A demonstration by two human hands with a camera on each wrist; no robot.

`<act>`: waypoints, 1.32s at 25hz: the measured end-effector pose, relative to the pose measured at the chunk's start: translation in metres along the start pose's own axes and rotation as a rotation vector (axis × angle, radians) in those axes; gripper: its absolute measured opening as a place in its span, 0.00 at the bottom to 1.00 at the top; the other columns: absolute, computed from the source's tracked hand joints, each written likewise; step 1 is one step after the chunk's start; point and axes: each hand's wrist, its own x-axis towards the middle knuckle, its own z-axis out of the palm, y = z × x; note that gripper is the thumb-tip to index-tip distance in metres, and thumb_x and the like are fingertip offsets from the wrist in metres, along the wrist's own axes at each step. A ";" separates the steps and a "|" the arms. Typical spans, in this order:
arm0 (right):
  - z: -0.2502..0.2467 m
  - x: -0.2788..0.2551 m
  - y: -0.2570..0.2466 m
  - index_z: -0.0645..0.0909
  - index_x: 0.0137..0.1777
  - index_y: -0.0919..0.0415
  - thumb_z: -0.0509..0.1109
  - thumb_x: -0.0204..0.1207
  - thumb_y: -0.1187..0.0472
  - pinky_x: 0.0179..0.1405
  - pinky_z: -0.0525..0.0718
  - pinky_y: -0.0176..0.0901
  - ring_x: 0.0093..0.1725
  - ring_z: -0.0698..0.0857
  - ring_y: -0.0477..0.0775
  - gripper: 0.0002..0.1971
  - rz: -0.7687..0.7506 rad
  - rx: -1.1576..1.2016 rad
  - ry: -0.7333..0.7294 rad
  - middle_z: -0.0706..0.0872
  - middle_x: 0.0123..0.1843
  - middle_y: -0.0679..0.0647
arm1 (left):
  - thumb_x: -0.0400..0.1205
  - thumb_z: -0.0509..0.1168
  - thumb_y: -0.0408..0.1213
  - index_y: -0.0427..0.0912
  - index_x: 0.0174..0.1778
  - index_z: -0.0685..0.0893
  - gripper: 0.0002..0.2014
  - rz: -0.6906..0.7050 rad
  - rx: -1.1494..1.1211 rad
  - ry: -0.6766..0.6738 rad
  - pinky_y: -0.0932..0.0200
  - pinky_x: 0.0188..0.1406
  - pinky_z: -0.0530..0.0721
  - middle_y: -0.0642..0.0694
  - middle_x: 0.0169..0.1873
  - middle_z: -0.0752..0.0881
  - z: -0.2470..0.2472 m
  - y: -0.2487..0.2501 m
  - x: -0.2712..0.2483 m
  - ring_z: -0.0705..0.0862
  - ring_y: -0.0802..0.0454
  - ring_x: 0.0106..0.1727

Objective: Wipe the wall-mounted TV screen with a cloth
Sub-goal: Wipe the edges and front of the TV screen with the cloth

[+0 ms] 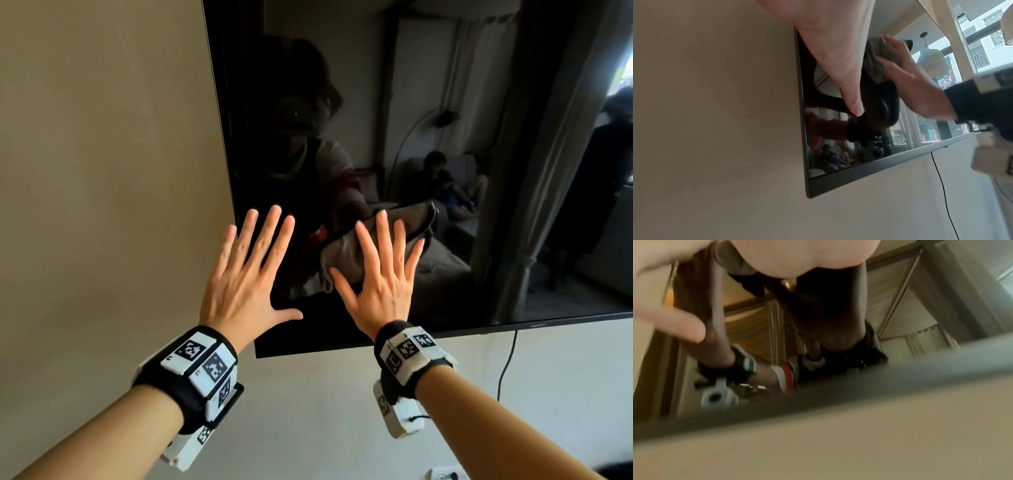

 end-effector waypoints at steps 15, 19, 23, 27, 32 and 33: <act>0.006 0.011 0.000 0.63 0.82 0.49 0.64 0.79 0.37 0.82 0.45 0.70 0.84 0.59 0.62 0.35 -0.147 0.026 0.022 0.60 0.84 0.54 | 0.56 0.75 0.74 0.43 0.90 0.45 0.73 -0.024 0.070 0.005 0.38 0.87 0.40 0.43 0.89 0.45 0.000 0.003 0.000 0.44 0.41 0.89; 0.007 -0.032 0.024 0.64 0.82 0.47 0.67 0.77 0.37 0.82 0.50 0.69 0.83 0.60 0.59 0.35 -0.362 -0.031 -0.090 0.60 0.85 0.53 | 0.54 0.77 0.73 0.43 0.90 0.45 0.75 -0.070 0.029 -0.008 0.39 0.88 0.40 0.42 0.89 0.43 0.000 0.013 -0.005 0.44 0.39 0.89; -0.007 -0.028 0.071 0.62 0.83 0.46 0.64 0.78 0.37 0.83 0.47 0.65 0.83 0.59 0.57 0.35 -0.497 -0.088 -0.146 0.60 0.85 0.51 | 0.49 0.78 0.75 0.45 0.89 0.41 0.80 -0.159 -0.063 -0.053 0.41 0.87 0.36 0.42 0.88 0.38 0.012 0.058 -0.012 0.39 0.37 0.88; -0.035 -0.030 0.147 0.59 0.84 0.46 0.66 0.76 0.35 0.84 0.46 0.66 0.83 0.59 0.59 0.39 -0.565 -0.193 -0.202 0.61 0.84 0.52 | 0.46 0.80 0.74 0.43 0.87 0.33 0.85 -0.290 -0.110 -0.048 0.32 0.84 0.41 0.39 0.86 0.33 0.020 0.094 -0.002 0.38 0.28 0.86; -0.029 -0.015 0.117 0.66 0.82 0.47 0.65 0.78 0.37 0.82 0.47 0.69 0.83 0.60 0.58 0.34 -0.582 -0.070 -0.194 0.60 0.85 0.52 | 0.44 0.82 0.71 0.42 0.87 0.33 0.86 -0.328 -0.077 -0.053 0.25 0.83 0.48 0.34 0.87 0.37 0.024 0.101 0.000 0.42 0.24 0.86; -0.026 -0.013 0.111 0.66 0.82 0.47 0.63 0.79 0.37 0.82 0.47 0.68 0.84 0.60 0.58 0.33 -0.616 -0.054 -0.204 0.59 0.85 0.52 | 0.44 0.82 0.71 0.42 0.87 0.33 0.86 -0.330 -0.078 -0.055 0.26 0.83 0.48 0.35 0.87 0.36 0.024 0.100 -0.001 0.41 0.25 0.86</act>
